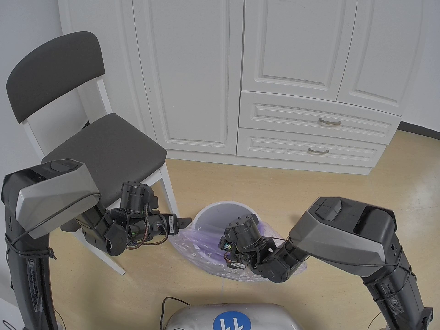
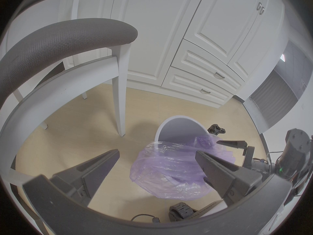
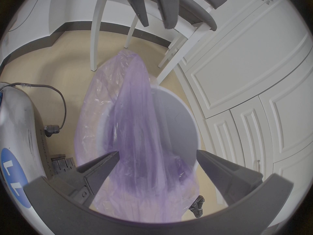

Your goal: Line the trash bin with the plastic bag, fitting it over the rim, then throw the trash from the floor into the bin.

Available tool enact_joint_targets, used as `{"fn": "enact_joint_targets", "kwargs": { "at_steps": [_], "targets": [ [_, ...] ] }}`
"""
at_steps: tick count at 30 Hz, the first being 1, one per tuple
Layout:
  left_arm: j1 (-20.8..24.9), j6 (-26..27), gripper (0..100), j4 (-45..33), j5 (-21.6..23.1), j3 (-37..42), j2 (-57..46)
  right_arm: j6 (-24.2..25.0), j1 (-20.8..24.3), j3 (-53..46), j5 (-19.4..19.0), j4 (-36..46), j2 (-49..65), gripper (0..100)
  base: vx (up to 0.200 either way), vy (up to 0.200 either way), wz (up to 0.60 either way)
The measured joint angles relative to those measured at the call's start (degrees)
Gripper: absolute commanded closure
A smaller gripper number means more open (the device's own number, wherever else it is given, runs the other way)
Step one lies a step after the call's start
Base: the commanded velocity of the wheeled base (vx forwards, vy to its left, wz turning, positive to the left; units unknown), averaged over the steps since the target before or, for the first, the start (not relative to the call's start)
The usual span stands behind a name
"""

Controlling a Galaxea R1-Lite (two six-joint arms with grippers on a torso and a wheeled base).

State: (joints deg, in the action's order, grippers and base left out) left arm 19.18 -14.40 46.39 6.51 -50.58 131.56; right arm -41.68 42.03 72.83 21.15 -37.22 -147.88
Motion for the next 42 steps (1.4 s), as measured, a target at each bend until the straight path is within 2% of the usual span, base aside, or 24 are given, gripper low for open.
{"fn": "enact_joint_targets", "kwargs": {
  "at_steps": [16, 28, 29, 36, 42],
  "targets": [
    [-0.27, 0.72, 0, 0.06, -0.09, 0.22, -0.35, 0.2, 3.28, -4.17, 0.06, -0.02, 2.43, 0, 0.0, 0.0, 0.0],
    [-0.52, 1.23, 0, 0.09, -0.17, 0.23, -0.33, -0.06, -1.08, -0.95, 0.66, 0.09, 0.11, 0, 0.0, 0.0, 0.0],
    [-0.52, 1.23, 0, 0.09, -0.17, 0.23, -0.33, -0.09, -1.46, -0.78, 0.68, 0.07, 0.09, 100, 0.0, 0.0, 0.0],
    [-0.52, 1.23, 0, 0.12, -0.17, 0.2, -0.26, -0.11, -2.01, 0.71, 0.57, 0.13, 0.63, 100, 0.0, 0.0, 0.0],
    [-0.55, 1.21, 0, 0.26, -0.27, 0.02, -0.22, 0.09, -3.23, 7.18, 0.52, 0.79, 0.54, 100, 0.0, 0.0, 0.0]
  ]
}}
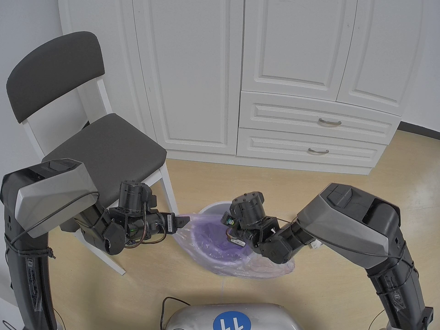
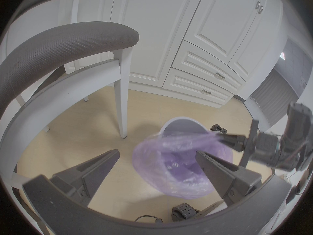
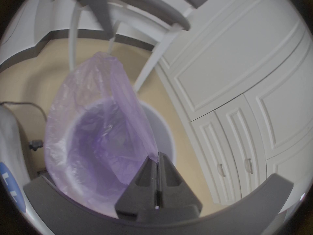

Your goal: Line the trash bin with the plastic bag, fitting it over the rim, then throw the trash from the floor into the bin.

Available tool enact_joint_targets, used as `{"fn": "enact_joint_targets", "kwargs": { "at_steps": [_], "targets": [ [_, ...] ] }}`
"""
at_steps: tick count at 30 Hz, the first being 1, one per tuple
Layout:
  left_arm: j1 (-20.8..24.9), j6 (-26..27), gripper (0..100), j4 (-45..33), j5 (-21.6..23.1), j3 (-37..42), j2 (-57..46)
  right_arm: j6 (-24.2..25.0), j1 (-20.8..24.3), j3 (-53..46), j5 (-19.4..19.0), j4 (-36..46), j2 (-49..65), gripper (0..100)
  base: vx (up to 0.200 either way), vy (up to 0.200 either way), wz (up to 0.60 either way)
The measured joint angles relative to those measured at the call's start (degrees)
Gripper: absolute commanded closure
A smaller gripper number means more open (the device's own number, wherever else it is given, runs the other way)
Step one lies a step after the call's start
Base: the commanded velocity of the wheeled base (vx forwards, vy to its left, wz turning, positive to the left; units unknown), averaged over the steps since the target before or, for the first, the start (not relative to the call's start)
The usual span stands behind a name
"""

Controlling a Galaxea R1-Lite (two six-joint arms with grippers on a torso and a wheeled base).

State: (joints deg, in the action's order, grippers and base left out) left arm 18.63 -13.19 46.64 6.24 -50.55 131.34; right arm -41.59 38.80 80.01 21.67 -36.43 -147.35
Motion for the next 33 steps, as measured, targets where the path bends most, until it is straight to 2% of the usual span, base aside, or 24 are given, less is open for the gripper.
{"fn": "enact_joint_targets", "kwargs": {
  "at_steps": [5, 10, 14, 20, 31, 32, 33],
  "targets": [
    [0.0, -0.16, 0, 1.21, -0.09, -0.18, 0.11, 3.22, -1.35, 8.89, 0.41, 1.4, -1.8, 100, 0.0, 0.0, 0.0],
    [0.0, -0.35, 0, 3.5, -0.12, -0.13, 0.22, 11.41, -2.21, 17.1, 3.64, 1.58, -5.77, 100, 0.0, 0.0, 0.0],
    [0.05, -0.51, 0, 4.6, -0.17, 0.06, 0.28, 13.98, -2.61, 22.22, 6.0, -0.05, -9.37, 100, 0.0, 0.0, 0.0],
    [0.13, -0.57, 0, 5.14, -0.2, 0.23, 0.28, 13.65, -3.83, 27.68, 8.02, -3.29, -14.26, 100, 0.0, 0.0, 0.0],
    [0.24, -0.57, 0, 5.19, -0.2, 0.21, 0.52, 10.14, -7.58, 32.98, 7.34, -3.12, -17.29, 100, 0.0, 0.0, 0.0],
    [0.28, -0.57, 0, 5.22, -0.2, 0.21, 0.52, 9.85, -7.61, 33.22, 7.3, -3.04, -17.43, 0, 0.0, 0.0, 0.0],
    [0.33, -0.6, 0, 5.19, -0.17, 0.21, 0.55, 9.41, -7.77, 33.55, 7.25, -2.95, -17.63, 0, 0.0, 0.0, 0.0]
  ]
}}
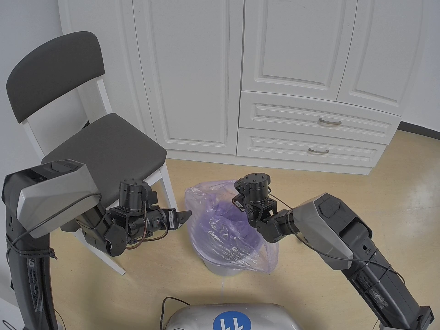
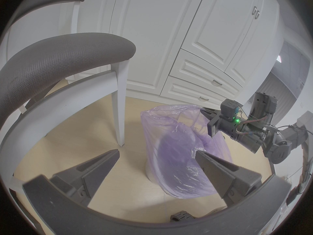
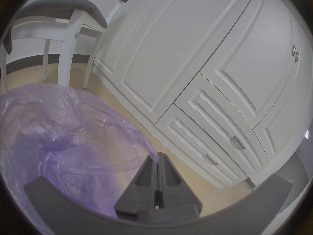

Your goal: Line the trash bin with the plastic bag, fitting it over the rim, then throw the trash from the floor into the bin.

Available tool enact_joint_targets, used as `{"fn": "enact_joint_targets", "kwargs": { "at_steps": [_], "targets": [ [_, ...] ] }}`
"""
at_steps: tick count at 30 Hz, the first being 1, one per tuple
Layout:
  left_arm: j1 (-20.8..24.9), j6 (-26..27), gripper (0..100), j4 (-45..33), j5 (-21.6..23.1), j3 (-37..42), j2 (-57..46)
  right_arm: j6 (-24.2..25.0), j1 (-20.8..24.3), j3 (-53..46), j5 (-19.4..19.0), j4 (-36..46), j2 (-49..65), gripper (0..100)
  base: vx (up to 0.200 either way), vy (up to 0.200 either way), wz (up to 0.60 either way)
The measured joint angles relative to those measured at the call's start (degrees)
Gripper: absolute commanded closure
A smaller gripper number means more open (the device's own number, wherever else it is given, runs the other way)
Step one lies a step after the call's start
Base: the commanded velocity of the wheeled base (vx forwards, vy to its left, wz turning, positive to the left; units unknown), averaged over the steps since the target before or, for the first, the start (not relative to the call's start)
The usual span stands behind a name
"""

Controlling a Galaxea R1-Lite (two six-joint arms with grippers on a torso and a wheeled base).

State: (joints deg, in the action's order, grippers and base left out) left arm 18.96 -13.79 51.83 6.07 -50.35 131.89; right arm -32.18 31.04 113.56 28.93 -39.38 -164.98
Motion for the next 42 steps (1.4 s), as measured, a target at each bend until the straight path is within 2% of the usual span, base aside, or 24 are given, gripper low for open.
{"fn": "enact_joint_targets", "kwargs": {
  "at_steps": [8, 15, 18, 21, 25, 30, 38, 42],
  "targets": [
    [0.28, 0.02, 0, 0.04, -0.05, -0.15, 0.37, 0.05, 0.22, -2.95, -0.09, 0.0, 1.0, 0, 0.0, 0.0, 0.0],
    [1.66, -0.94, 0, -0.51, -2.35, -1.16, 0.77, 1.45, 0.6, -13.89, -1.1, 5.19, 9.0, 0, 0.0, 0.0, 0.0],
    [2.93, -1.04, 0, -3.45, -3.67, -3.04, 0.85, 2.84, 0.57, -20.29, -1.34, 8.86, 14.23, 0, 0.0, 0.0, 0.0],
    [4.3, -0.79, 0, -10.4, -4.74, -6.44, 0.85, 3.89, 0.9, -25.32, -1.54, 11.35, 18.59, 0, 0.0, 0.0, 0.0],
    [6.45, -0.35, 0, -20.14, -7.19, -13.48, 1.24, 5.78, 1.49, -29.54, -1.62, 13.1, 22.28, 0, 0.0, 0.0, 0.0],
    [9.96, 0.16, 0, -26.2, -13.68, -22.03, 4.17, 8.33, 3.27, -33.24, -1.73, 13.96, 23.75, 0, 0.0, 0.0, 0.0],
    [13.7, 2.07, 0, -28.09, -16.52, -25.97, 9.68, 9.39, 5.12, -35.02, -1.78, 14.36, 21.11, 0, 0.0, 0.0, 0.0],
    [13.95, 3.1, 0, -27.61, -20.65, -25.64, 11.74, 9.3, 5.56, -35.22, -1.73, 14.29, 19.97, 0, 0.0, 0.0, 0.0]
  ]
}}
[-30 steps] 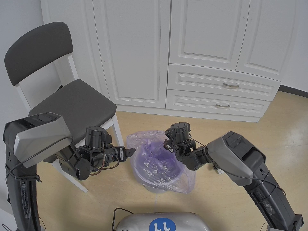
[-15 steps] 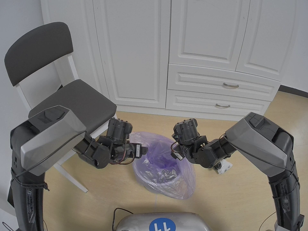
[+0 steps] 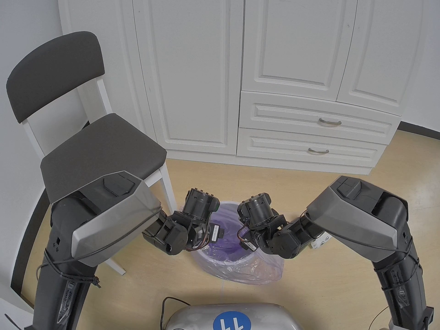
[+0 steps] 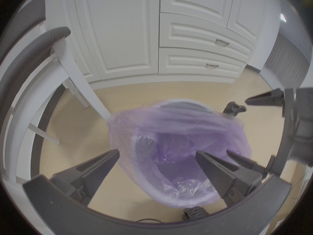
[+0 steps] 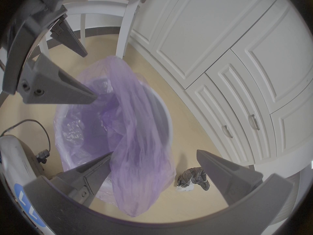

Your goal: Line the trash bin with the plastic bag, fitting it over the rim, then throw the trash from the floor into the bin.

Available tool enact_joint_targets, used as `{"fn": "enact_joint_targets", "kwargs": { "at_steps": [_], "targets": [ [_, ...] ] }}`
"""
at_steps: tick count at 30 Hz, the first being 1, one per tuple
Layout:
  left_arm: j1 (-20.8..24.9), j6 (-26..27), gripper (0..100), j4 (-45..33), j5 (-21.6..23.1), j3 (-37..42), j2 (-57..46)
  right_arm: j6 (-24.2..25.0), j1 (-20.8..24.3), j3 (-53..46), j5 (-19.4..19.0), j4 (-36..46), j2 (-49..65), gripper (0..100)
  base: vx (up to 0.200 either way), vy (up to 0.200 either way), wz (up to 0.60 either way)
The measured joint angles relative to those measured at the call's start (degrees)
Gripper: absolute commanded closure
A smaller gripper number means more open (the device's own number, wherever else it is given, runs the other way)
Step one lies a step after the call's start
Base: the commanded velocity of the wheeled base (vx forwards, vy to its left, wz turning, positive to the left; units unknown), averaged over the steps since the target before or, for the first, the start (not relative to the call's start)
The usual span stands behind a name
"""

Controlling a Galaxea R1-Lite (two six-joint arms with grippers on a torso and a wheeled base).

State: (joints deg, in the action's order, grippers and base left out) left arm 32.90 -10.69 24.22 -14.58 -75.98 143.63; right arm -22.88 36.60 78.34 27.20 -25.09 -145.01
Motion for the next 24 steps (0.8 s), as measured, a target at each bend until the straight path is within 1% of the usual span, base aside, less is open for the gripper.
{"fn": "enact_joint_targets", "kwargs": {
  "at_steps": [5, 9, 17, 24],
  "targets": [
    [0.17, 0.33, 0, 0.87, -0.77, 2.78, 1.3, -0.44, 0.28, 1.18, 0.26, -0.04, -1.82, 0, 0.0, 0.0, 0.0],
    [0.15, 0.43, 0, 2.86, -0.69, 4.93, 1.63, -0.71, -0.27, 5.23, 0.63, -0.22, -3.58, 0, 0.0, 0.0, 0.0],
    [-0.96, 0.51, 0, 4.97, -0.5, 7.52, 1.94, -3.55, -3.99, 15.71, 1.71, -0.26, -6.1, 0, 0.0, 0.0, 0.0],
    [-1.49, 0.43, 0, 5.22, -0.26, 8.92, 2.1, -6.45, -7.0, 27.34, 2.36, 0.33, -9.16, 0, 0.0, 0.0, 0.0]
  ]
}}
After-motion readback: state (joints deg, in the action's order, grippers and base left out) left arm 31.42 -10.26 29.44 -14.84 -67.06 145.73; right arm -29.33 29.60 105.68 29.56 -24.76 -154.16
